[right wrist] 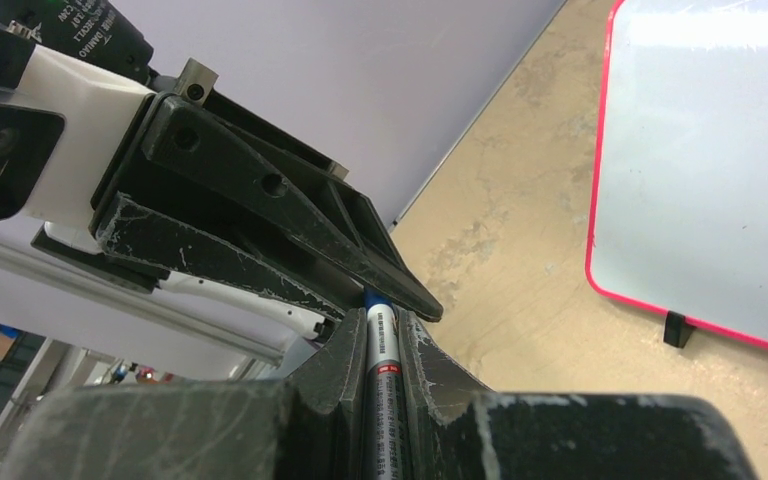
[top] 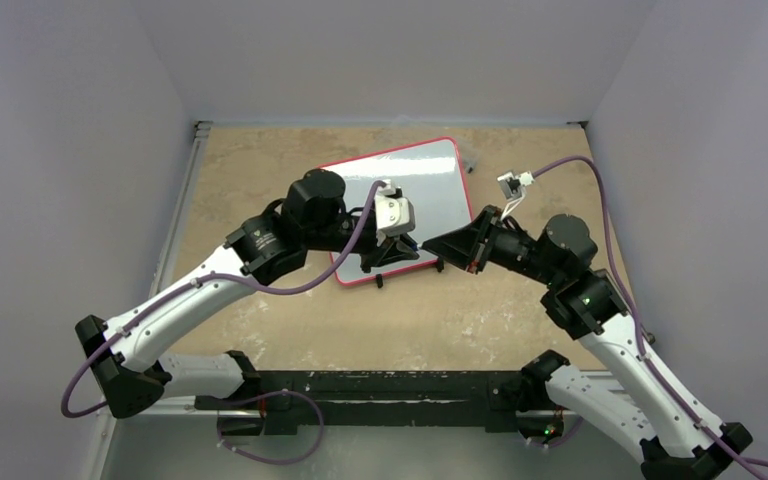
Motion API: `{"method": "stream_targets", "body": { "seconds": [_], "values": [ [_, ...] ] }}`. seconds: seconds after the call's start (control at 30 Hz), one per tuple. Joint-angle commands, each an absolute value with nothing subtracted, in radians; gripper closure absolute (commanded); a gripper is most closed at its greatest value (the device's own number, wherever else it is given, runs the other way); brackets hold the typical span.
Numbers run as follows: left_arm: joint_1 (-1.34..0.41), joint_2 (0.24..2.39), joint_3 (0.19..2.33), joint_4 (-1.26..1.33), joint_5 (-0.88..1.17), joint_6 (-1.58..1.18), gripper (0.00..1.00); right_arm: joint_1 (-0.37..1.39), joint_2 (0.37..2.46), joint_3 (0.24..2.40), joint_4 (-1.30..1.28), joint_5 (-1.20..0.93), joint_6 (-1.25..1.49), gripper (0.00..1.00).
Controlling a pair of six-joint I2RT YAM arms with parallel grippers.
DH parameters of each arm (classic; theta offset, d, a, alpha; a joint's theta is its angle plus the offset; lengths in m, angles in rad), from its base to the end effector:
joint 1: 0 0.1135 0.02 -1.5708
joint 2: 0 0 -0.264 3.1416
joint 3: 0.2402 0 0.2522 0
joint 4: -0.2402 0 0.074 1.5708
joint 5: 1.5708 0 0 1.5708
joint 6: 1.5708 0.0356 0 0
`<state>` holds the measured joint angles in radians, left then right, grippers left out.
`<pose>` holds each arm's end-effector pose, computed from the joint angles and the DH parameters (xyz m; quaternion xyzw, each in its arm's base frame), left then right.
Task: Write a sentence on the whiteboard
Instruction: Open the whiteboard marker at the center of the board.
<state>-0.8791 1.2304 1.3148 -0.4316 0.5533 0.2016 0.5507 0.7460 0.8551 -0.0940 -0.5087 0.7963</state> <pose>0.1571 -0.2191 0.4073 0.5396 0.5946 -0.3945 0.4468 0.1342 0.1028 0.3806 -0.0947 0.6960 0.5681 0.4288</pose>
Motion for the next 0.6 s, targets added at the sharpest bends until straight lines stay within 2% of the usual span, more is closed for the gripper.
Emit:
{"method": "stream_targets", "body": {
  "seconds": [0.0, 0.57],
  "values": [
    [-0.873, 1.171, 1.281, -0.450, 0.484, 0.205, 1.00, 0.533, 0.731, 0.904, -0.144, -0.425, 0.778, 1.00],
    [-0.872, 1.077, 1.185, -0.470, 0.337, 0.185, 1.00, 0.496, 0.716, 0.956, -0.275, -0.378, 0.746, 1.00]
  ]
}}
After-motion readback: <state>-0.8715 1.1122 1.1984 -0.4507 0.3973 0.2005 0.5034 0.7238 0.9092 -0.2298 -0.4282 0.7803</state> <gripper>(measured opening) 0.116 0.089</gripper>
